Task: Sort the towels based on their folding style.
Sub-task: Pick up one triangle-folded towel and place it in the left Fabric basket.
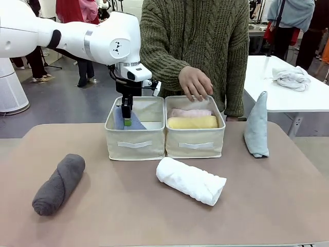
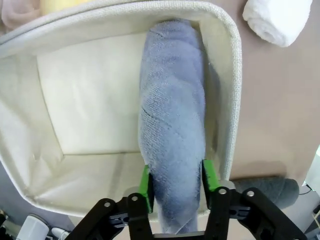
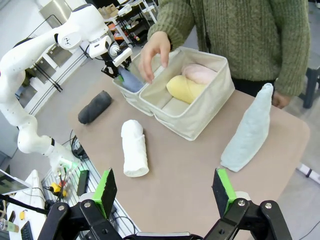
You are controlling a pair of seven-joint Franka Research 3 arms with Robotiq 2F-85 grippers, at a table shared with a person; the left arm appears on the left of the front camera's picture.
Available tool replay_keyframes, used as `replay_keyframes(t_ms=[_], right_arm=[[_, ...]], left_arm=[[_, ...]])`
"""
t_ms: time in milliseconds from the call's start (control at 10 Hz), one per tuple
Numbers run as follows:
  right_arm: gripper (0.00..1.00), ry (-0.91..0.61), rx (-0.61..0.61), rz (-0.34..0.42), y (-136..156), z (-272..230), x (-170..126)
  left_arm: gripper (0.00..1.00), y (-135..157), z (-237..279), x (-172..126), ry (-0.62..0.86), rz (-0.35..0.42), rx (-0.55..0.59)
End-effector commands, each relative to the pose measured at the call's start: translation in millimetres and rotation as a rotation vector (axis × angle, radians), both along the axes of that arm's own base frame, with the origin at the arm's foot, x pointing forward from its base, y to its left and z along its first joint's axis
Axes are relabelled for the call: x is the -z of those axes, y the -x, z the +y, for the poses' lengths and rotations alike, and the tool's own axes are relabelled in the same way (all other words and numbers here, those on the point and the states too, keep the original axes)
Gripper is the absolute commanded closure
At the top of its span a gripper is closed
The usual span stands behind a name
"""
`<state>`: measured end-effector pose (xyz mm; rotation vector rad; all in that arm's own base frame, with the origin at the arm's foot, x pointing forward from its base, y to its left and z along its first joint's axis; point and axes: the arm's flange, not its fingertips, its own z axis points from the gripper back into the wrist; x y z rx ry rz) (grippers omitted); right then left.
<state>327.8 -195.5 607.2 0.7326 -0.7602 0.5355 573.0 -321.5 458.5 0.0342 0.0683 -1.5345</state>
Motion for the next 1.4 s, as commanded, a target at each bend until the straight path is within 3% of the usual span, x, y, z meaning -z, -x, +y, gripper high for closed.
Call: replay_keyframes(t_ms=[0,300,400,500,700,800,1000,1300], right_arm=[[0.00,-0.011,-0.008,-0.006,-0.6,-0.5,1.0],[0.00,-0.011,-0.008,-0.006,-0.6,-0.5,1.0],[0.00,-0.011,-0.008,-0.006,-0.6,-0.5,1.0],[0.00,-0.011,-0.008,-0.006,-0.6,-0.5,1.0],[0.00,-0.011,-0.008,-0.006,-0.6,-0.5,1.0],[0.00,-0.011,-0.008,-0.006,-0.6,-0.5,1.0],[0.00,-0.011,-0.008,-0.006,-0.6,-0.5,1.0],[0.00,-0.011,-0.008,-0.006,-0.6,-0.5,1.0]], left_arm=[[0.00,4.3,3.7,-4.7,0.026,-0.014,0.026],[0.00,6.1,7.5,-13.0,0.041,-0.006,0.017],[0.11,10.5,17.9,-32.0,0.064,-0.028,-0.008],[0.02,20.0,40.2,-61.7,0.128,-0.047,-0.041],[0.00,61.3,128.5,-137.4,0.315,-0.106,-0.064],[0.00,90.2,192.7,-161.0,0.404,-0.116,-0.112],[0.00,127.8,275.8,-169.3,0.499,-0.146,-0.222],[0.00,147.7,347.1,-153.3,0.650,-0.141,-0.370]])
